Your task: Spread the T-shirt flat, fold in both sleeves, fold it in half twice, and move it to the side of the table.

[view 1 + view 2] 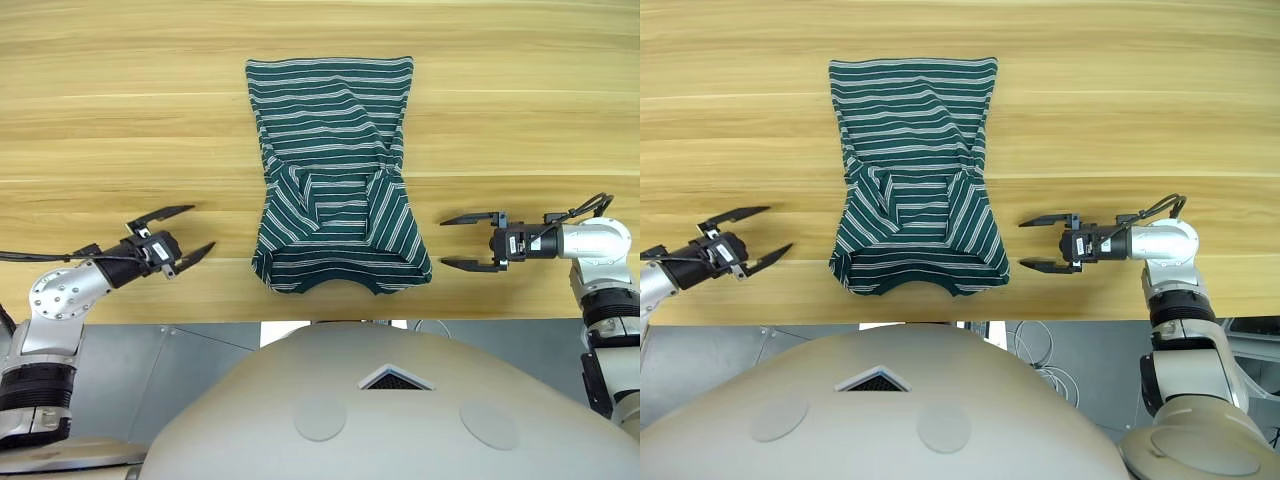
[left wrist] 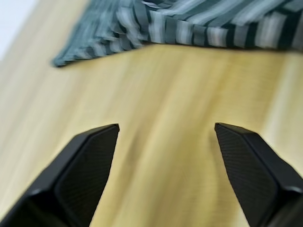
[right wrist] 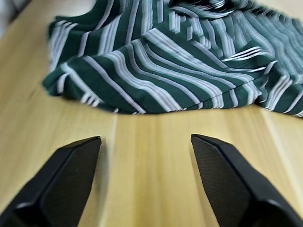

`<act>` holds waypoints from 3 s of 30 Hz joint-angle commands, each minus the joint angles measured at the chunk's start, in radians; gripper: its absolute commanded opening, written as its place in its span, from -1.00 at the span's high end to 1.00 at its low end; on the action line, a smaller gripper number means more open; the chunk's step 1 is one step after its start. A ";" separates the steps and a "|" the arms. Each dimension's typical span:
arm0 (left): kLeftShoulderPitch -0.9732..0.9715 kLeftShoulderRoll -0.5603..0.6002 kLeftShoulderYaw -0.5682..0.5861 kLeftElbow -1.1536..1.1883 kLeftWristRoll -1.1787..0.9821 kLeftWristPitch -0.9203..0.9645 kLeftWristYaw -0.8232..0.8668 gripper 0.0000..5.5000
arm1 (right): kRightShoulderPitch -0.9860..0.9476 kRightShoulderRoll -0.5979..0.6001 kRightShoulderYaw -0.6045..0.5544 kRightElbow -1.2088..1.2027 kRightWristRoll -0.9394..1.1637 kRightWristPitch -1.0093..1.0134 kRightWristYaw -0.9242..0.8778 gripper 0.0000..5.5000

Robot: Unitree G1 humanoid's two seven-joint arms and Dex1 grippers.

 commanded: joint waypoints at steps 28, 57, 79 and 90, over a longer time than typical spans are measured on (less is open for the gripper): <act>-0.056 0.009 -0.252 -0.122 0.263 -0.053 0.093 -0.33 | -0.038 -0.003 0.211 -0.150 -0.229 0.037 -0.294 0.24; -0.151 -0.002 -0.491 0.126 0.055 -0.066 -0.025 0.98 | -0.061 0.011 0.224 -0.159 -0.162 0.061 -0.279 1.00; -0.023 0.076 -0.219 -0.404 -0.299 0.124 -0.095 1.00 | -0.061 -0.133 0.068 -0.601 0.272 0.614 0.059 1.00; -0.562 -0.156 -0.192 -0.068 -0.505 0.551 -0.179 1.00 | -0.783 0.180 0.159 0.255 0.066 0.728 0.112 1.00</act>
